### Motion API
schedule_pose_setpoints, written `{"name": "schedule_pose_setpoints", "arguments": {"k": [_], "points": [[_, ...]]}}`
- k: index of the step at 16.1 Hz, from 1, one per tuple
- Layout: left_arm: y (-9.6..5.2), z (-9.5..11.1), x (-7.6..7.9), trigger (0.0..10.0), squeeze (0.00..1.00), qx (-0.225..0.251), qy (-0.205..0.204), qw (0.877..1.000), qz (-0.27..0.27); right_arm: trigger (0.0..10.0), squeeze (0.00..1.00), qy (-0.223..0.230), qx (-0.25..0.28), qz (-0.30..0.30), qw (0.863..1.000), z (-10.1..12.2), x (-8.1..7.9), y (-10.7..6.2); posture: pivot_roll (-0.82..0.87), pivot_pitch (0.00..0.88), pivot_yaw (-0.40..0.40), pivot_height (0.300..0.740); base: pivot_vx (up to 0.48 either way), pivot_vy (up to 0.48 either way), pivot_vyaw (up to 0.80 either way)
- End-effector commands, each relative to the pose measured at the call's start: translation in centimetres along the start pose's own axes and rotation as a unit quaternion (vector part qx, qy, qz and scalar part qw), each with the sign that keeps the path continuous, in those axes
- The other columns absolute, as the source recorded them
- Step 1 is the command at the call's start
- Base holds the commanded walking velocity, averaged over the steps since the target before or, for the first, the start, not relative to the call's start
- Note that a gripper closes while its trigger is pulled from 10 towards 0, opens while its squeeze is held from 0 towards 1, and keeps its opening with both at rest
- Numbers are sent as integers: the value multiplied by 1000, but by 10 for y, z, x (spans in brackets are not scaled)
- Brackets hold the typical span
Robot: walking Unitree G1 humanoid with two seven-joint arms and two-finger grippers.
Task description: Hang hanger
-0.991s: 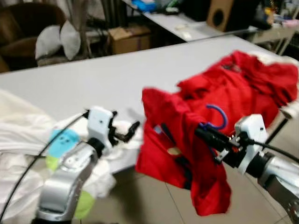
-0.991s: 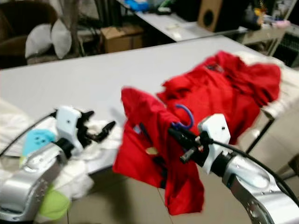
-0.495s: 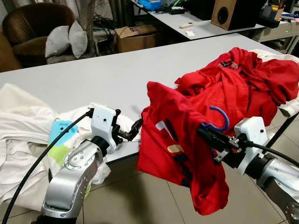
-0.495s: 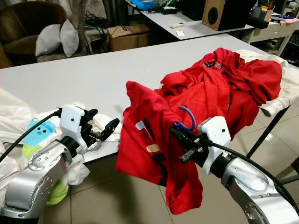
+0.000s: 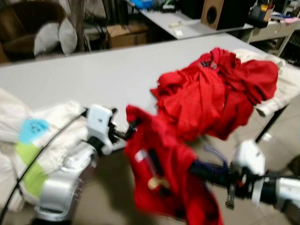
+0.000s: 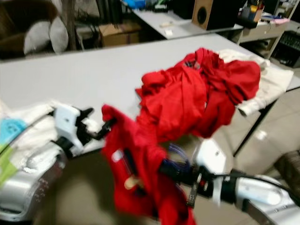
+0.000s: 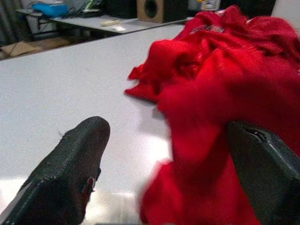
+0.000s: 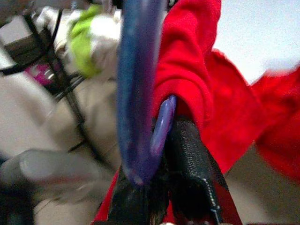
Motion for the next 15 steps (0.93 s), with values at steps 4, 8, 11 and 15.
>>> {"name": "schedule_pose_setpoints", "arguments": {"k": [4, 8, 11, 15], "points": [[-14, 8, -23, 10000, 0, 7, 16, 999, 27, 10000, 0, -4, -20, -17, 1000, -9, 10, -8, -75, 0, 16, 740, 0, -480, 0], [-25, 16, -43, 10000, 0, 21, 7, 999, 49, 10000, 0, -11, -73, -54, 996, -34, 22, -11, -64, 0, 2, 740, 0, 0, 0], [-27, 8, -42, 10000, 0, 0, -5, 999, 36, 10000, 0, -27, -84, -79, 993, -49, 33, -7, -62, 0, -5, 740, 0, 0, 0], [-19, -3, -24, 10000, 0, -21, -7, 1000, 2, 10000, 0, -1, -65, -28, 997, -46, 31, -5, -67, 0, -3, 740, 0, 0, 0]]}}
Point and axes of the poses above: a point about 5 cm out from each wrist's last joint towards the gripper, its own y axis pointing out of the wrist towards the gripper, its own z axis along the axis of the wrist's last joint, x = y × z, the point moved 4 cm from there along y, pointing out of the wrist towards the gripper, and after that the axes turned 14 degrees about -y, right-handed, at the moved point
